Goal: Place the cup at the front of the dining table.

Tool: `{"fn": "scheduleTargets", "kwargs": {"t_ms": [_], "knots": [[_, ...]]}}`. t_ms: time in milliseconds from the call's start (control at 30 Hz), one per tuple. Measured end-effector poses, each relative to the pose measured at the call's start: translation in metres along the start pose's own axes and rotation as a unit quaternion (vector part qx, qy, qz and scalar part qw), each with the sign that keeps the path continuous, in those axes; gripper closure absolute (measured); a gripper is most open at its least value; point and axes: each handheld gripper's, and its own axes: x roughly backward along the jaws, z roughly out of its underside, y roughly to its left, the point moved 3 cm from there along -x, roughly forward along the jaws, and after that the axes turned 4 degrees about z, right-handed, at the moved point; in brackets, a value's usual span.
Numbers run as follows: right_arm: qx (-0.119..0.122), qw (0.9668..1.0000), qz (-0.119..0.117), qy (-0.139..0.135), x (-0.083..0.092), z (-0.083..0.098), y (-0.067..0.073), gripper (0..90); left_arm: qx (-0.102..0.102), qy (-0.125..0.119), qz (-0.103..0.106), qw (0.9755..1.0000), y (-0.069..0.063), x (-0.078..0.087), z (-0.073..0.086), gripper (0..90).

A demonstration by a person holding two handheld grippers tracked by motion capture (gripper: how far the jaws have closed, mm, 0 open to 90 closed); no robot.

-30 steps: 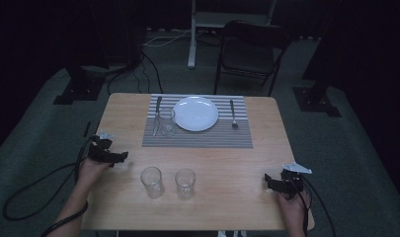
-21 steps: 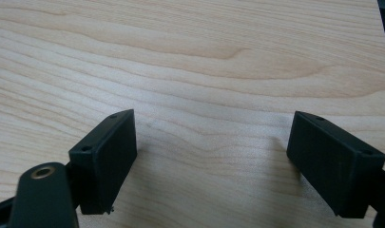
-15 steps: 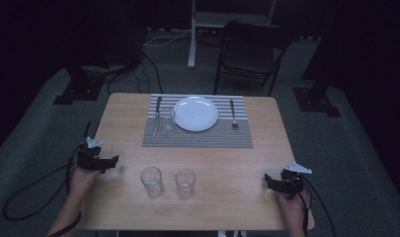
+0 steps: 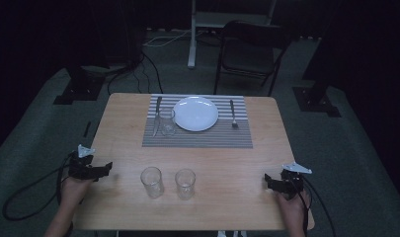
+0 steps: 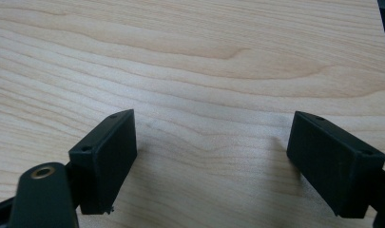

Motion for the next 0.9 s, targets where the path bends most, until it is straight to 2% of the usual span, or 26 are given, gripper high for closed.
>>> {"fn": "scheduleTargets", "kwargs": {"t_ms": [267, 467, 533, 600, 667, 867, 900], "knots": [[0.000, 1.0000, 0.000, 0.000, 0.000, 0.000, 0.000, 16.7, 0.002, 0.004, 0.004, 1.0000, -0.003, 0.006, 0.017, 9.9], [-0.001, 1.0000, 0.000, 0.000, 0.000, 0.000, 0.000, 16.7, 0.011, -0.011, -0.003, 0.9999, -0.007, 0.016, 0.031, 9.9], [-0.001, 1.0000, 0.000, 0.000, 0.000, 0.000, 0.000, 16.7, 0.007, -0.010, -0.003, 0.9999, -0.010, 0.019, 0.035, 9.9], [-0.001, 1.0000, 0.000, 0.000, 0.000, 0.000, 0.000, 16.7, -0.006, -0.003, -0.001, 1.0000, -0.012, 0.020, 0.039, 9.9], [-0.001, 1.0000, 0.000, 0.000, 0.000, 0.000, 0.000, 16.7, -0.016, 0.001, -0.011, 0.9998, -0.015, 0.022, 0.041, 9.9], [-0.001, 1.0000, 0.000, 0.001, 0.000, 0.000, 0.000, 16.7, -0.004, -0.010, -0.006, 0.9999, -0.019, 0.028, 0.047, 9.9], [-0.001, 1.0000, 0.000, 0.001, 0.000, 0.000, 0.000, 16.7, -0.007, -0.009, -0.005, 0.9999, -0.021, 0.029, 0.049, 9.9]]}}
